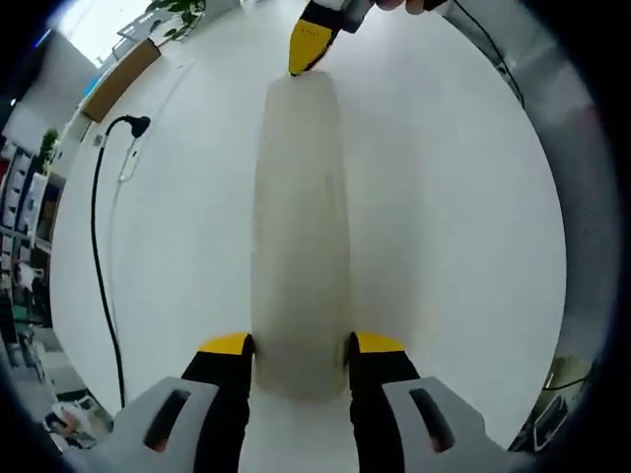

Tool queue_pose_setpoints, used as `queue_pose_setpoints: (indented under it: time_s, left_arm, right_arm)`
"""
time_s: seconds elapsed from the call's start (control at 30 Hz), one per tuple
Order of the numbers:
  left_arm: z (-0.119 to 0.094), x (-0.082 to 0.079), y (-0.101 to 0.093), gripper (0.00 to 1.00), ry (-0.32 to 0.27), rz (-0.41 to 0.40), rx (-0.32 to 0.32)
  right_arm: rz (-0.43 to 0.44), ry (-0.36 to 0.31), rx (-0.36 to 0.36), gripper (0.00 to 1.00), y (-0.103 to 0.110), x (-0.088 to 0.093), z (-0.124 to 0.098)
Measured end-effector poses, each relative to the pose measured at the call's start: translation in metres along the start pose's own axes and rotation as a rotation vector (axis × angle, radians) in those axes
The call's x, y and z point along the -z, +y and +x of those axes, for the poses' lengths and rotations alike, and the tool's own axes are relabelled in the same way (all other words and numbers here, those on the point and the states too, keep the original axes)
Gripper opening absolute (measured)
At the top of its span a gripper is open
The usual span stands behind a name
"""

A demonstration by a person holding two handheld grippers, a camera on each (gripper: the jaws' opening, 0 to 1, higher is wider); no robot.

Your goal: Arrange the utensils inside the cutlery case until each visible utensil rests in its matching compartment.

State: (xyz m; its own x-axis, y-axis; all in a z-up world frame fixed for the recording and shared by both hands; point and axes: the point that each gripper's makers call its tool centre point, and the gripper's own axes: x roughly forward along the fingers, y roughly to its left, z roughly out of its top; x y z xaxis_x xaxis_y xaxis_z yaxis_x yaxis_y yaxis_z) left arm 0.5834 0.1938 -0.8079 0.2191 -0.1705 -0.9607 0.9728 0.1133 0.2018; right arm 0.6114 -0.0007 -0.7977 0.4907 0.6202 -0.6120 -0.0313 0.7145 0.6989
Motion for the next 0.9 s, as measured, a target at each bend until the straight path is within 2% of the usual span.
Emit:
queue_pose_setpoints:
  time_s: [0.03,0.07,0.17,0.23,0.27,0.4,0.47,0.5,0.6,0.63,0.67,0.7,0.77,0.9]
  left_arm:
    - [0.0,0.0,0.0,0.4,-0.002,-0.004,-0.007]
    - [-0.001,0.0,0.0,0.4,-0.004,-0.006,-0.007]
    - [-0.002,-0.001,-0.002,0.4,-0.016,-0.027,-0.011]
    - [-0.004,-0.003,-0.002,0.4,-0.034,-0.013,-0.028]
    - [-0.004,-0.003,-0.002,0.39,-0.031,-0.016,-0.029]
    - [-0.004,-0.006,-0.005,0.39,-0.042,-0.021,-0.028]
    - [-0.002,-0.005,-0.006,0.39,-0.023,-0.006,-0.04]
    - [-0.002,-0.005,-0.006,0.39,-0.022,-0.011,-0.045]
    - [-0.003,-0.004,-0.011,0.39,-0.014,0.0,-0.067]
    - [-0.003,-0.004,-0.016,0.38,-0.015,-0.006,-0.07]
    - [-0.002,-0.002,-0.023,0.38,-0.004,-0.019,-0.078]
    - [-0.003,-0.003,-0.022,0.38,-0.008,0.01,-0.105]
    - [-0.004,-0.002,-0.026,0.38,-0.014,-0.006,-0.104]
    - [-0.006,0.001,-0.036,0.38,-0.019,0.017,-0.095]
  right_arm:
    - [0.011,0.017,-0.002,0.15,0.001,0.006,-0.002]
    - [-0.015,0.008,-0.003,0.15,0.003,0.01,-0.004]
    - [-0.052,-0.005,-0.015,0.13,0.009,0.018,-0.007]
    - [-0.052,-0.012,-0.02,0.11,0.011,0.019,-0.009]
    - [-0.041,-0.003,-0.028,0.11,0.01,0.02,-0.01]
    - [0.105,0.029,-0.087,0.09,0.014,0.029,-0.013]
    - [0.089,0.012,-0.096,0.09,0.009,0.027,-0.011]
    - [0.134,0.006,-0.1,0.08,0.01,0.027,-0.012]
    - [0.126,0.011,-0.106,0.08,0.006,0.028,-0.012]
    - [0.083,0.005,-0.1,0.08,0.006,0.029,-0.013]
    - [0.001,-0.012,-0.098,0.08,0.006,0.034,-0.015]
    - [-0.028,-0.023,-0.099,0.08,0.007,0.035,-0.016]
    - [0.037,-0.008,-0.094,0.08,0.01,0.048,-0.022]
    - [0.037,0.006,-0.093,0.08,0.014,0.063,-0.031]
